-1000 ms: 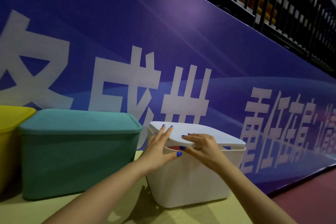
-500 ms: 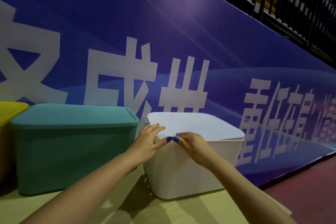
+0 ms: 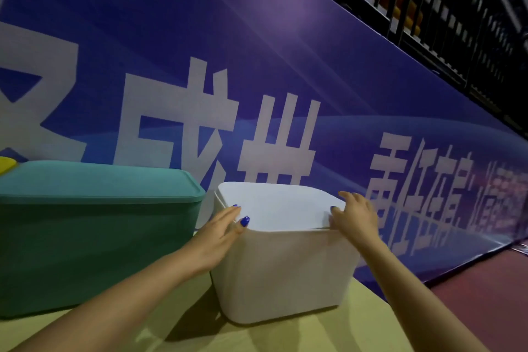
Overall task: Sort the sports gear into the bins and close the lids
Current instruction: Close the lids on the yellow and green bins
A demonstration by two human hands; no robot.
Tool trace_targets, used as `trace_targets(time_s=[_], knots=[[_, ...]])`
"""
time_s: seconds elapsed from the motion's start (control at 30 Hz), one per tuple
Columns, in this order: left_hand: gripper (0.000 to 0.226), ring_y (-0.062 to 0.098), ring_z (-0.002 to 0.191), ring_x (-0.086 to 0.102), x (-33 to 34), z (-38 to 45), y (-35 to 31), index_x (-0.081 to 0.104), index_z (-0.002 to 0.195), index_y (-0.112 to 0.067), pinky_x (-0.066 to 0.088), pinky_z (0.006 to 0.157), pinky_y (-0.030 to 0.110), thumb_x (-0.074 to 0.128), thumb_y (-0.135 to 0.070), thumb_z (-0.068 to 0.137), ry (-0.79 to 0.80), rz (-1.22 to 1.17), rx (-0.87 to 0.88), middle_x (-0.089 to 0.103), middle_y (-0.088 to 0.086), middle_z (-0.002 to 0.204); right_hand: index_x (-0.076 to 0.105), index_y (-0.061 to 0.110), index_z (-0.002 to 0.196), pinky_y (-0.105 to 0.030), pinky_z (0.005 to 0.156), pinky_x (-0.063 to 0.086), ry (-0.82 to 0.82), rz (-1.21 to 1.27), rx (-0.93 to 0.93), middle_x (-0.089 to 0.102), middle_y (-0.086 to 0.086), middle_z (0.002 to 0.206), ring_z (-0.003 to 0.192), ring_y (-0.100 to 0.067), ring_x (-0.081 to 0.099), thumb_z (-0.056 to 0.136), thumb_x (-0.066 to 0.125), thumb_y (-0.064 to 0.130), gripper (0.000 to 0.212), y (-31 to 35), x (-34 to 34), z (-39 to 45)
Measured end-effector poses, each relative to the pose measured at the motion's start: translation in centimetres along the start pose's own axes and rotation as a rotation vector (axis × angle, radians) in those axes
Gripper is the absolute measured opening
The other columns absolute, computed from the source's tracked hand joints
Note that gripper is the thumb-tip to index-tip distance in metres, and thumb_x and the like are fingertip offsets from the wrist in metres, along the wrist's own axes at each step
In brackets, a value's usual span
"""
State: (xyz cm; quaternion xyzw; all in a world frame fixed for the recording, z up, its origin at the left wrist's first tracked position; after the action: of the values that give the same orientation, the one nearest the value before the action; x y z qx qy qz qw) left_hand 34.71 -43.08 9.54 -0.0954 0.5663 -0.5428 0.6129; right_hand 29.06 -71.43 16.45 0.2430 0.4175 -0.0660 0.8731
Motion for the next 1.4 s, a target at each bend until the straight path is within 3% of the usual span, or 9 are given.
trace_targets(time_s=[0.2, 0.43, 0.53, 0.7, 0.93, 1.07, 1.13, 1.23, 1.4], knots=[[0.052, 0.010, 0.145, 0.009, 1.3, 0.9, -0.3, 0.014, 0.150, -0.023, 0.015, 0.116, 0.030, 0.029, -0.034, 0.102, -0.111, -0.124, -0.026, 0.007, -0.010, 0.159, 0.048, 0.010, 0.105, -0.040, 0.087, 0.038, 0.271, 0.261, 0.314, 0.047, -0.012, 0.109, 0.101, -0.028, 0.046, 0.095, 0.045, 0.029, 0.021, -8.2, 3.0, 2.4], [0.056, 0.013, 0.146, -0.007, 2.1, 1.2, -0.4, -0.010, 0.148, -0.030, 0.007, 0.120, 0.036, 0.022, -0.033, 0.102, -0.100, -0.161, -0.031, -0.014, -0.007, 0.158, 0.053, 0.006, 0.070, -0.034, 0.065, 0.042, 0.108, 0.279, 0.304, 0.052, -0.010, 0.072, 0.072, -0.026, 0.049, 0.093, 0.043, 0.018, 0.027, -8.2, 1.9, 2.6], [0.058, 0.017, 0.147, -0.007, 2.0, 1.1, 0.0, -0.010, 0.147, -0.035, 0.010, 0.117, 0.038, 0.024, -0.039, 0.100, -0.083, -0.143, -0.035, -0.015, -0.004, 0.158, 0.043, 0.010, 0.057, -0.031, 0.054, 0.030, 0.075, 0.258, 0.260, 0.046, -0.008, 0.063, 0.058, -0.020, 0.040, 0.092, 0.046, 0.017, 0.035, -7.7, 1.4, 2.3], [0.079, 0.018, 0.147, -0.003, 2.0, 1.0, 1.0, -0.002, 0.146, -0.044, 0.013, 0.118, 0.047, 0.032, -0.071, 0.080, -0.057, -0.205, -0.084, -0.007, -0.006, 0.160, 0.044, 0.007, 0.062, -0.030, 0.054, 0.029, 0.094, 0.176, 0.242, 0.049, -0.010, 0.070, 0.060, -0.021, 0.041, 0.090, 0.042, 0.012, 0.029, -8.1, 1.3, 2.3], [0.079, 0.019, 0.137, 0.025, 1.6, 0.8, 0.3, 0.001, 0.146, -0.043, 0.034, 0.108, 0.043, 0.051, -0.050, 0.085, -0.033, -0.349, -0.058, 0.009, -0.001, 0.157, 0.052, -0.001, 0.085, -0.028, 0.051, 0.031, 0.237, 0.035, 0.316, 0.050, -0.012, 0.078, 0.060, -0.023, 0.043, 0.089, 0.040, 0.002, 0.013, -8.7, 2.7, 2.4], [0.066, 0.010, 0.121, 0.030, 0.8, 0.1, -0.1, 0.019, 0.142, -0.035, 0.041, 0.100, 0.037, 0.053, -0.048, 0.087, -0.045, -0.218, -0.041, 0.017, 0.000, 0.153, 0.053, -0.003, 0.104, -0.033, 0.063, 0.043, 0.262, 0.040, 0.304, 0.055, -0.015, 0.093, 0.066, -0.022, 0.048, 0.094, 0.037, 0.005, 0.020, -8.4, 3.0, 2.1], [0.068, 0.015, 0.134, 0.025, 0.2, -0.1, -0.2, 0.023, 0.141, -0.033, 0.038, 0.104, 0.037, 0.051, -0.056, 0.083, -0.059, -0.068, 0.003, 0.002, -0.005, 0.156, 0.049, -0.006, 0.111, -0.035, 0.070, 0.042, 0.268, 0.053, 0.282, 0.052, -0.020, 0.105, 0.080, -0.029, 0.052, 0.098, 0.032, 0.007, 0.025, -8.3, 3.4, 2.1], [0.081, 0.015, 0.145, 0.003, 0.6, -0.4, -0.6, 0.018, 0.144, -0.033, 0.026, 0.113, 0.038, 0.033, -0.073, 0.076, -0.011, 0.184, 0.079, -0.018, -0.015, 0.155, 0.049, -0.008, 0.107, -0.031, 0.057, 0.036, 0.258, 0.135, 0.277, 0.050, -0.022, 0.101, 0.082, -0.031, 0.048, 0.098, 0.031, 0.003, 0.024, -8.3, 3.7, 2.4], [0.086, 0.009, 0.143, 0.012, 0.2, 0.0, -1.1, 0.027, 0.144, -0.024, 0.025, 0.113, 0.033, 0.019, -0.077, 0.077, -0.028, 0.279, 0.058, 0.016, -0.009, 0.155, 0.051, -0.010, 0.120, -0.035, 0.078, 0.040, 0.278, 0.113, 0.234, 0.054, -0.025, 0.121, 0.095, -0.032, 0.050, 0.097, 0.031, 0.001, 0.032, -7.3, 3.9, 2.8]])
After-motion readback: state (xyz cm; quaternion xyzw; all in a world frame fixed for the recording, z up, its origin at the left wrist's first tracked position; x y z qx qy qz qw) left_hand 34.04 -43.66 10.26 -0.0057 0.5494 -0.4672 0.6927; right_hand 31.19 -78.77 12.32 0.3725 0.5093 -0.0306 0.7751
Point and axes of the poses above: each hand's wrist, its own z-axis towards the middle knuckle, its own x-axis out of the palm, y = z × x, the point moved 10 cm from there along z, towards the middle knuckle
